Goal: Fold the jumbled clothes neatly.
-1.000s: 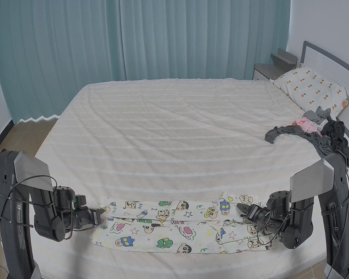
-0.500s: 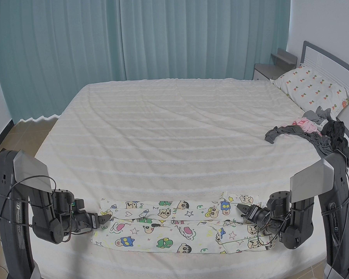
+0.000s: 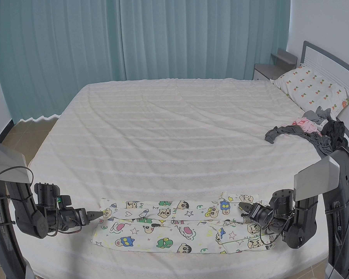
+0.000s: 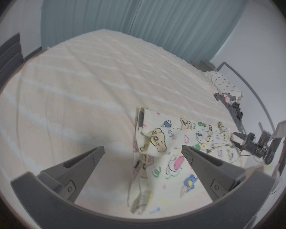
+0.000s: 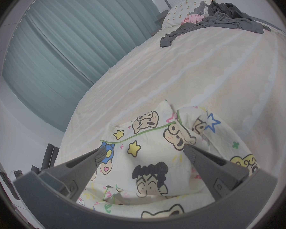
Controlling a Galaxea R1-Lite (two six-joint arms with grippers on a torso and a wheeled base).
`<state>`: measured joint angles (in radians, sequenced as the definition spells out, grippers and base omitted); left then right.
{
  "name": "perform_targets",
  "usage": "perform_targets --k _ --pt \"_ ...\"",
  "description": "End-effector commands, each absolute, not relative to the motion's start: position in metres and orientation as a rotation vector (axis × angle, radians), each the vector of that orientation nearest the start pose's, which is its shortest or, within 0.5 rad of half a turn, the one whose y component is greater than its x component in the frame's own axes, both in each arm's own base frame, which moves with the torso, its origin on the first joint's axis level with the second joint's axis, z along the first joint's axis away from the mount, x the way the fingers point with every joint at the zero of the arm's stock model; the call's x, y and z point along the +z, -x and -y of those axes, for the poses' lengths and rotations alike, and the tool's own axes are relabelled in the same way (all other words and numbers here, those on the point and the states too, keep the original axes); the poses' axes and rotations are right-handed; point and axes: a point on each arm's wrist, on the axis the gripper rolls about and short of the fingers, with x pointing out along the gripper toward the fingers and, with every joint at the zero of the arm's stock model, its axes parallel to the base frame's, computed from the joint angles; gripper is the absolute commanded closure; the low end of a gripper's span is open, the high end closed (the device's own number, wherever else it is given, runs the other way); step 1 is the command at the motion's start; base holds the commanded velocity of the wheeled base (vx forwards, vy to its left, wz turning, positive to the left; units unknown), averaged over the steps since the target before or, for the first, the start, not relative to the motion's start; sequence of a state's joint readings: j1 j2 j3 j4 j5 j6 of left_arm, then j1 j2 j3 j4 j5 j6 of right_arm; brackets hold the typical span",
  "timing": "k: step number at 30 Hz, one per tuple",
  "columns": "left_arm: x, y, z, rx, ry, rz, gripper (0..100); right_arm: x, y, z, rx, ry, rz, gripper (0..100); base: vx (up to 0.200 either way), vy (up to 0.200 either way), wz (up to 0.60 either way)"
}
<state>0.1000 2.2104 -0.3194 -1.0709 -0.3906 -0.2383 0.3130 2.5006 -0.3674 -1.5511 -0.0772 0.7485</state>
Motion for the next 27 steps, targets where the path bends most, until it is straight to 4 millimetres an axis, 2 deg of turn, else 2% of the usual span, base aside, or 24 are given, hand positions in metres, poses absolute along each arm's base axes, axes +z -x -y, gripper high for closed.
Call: perform_targets --k 1,5,13,18,23,27 --pt "0.010 -0.274 -0.028 -0.181 0.445 -0.743 0 -0.047 -0.272 -0.086 0.009 -0.622 -0.611 0 0.000 0.000 0.00" --pt "0.001 -0.280 -0.038 -0.192 0.356 -0.773 0 -0.042 -0.265 -0.083 -0.006 -0.657 -0.621 0 0.000 0.000 0.00" --pt "0.003 -0.295 -0.031 -0.233 0.376 -0.905 0 -0.043 -0.263 -0.085 -0.009 -0.695 -0.637 0 0.000 0.000 0.00" --pt "-0.008 -0.311 -0.009 -0.268 0.325 -0.948 0 -0.033 -0.260 -0.088 0.013 -0.699 -0.617 0 0.000 0.000 0.00" --pt "-0.033 -0.313 0.009 -0.245 0.213 -1.023 0 -0.021 -0.261 -0.087 0.020 -0.699 -0.575 0 0.000 0.000 0.00" --pt "-0.042 -0.313 0.015 -0.233 0.148 -1.045 0 -0.020 -0.259 -0.087 0.020 -0.699 -0.575 0 0.000 0.000 0.00"
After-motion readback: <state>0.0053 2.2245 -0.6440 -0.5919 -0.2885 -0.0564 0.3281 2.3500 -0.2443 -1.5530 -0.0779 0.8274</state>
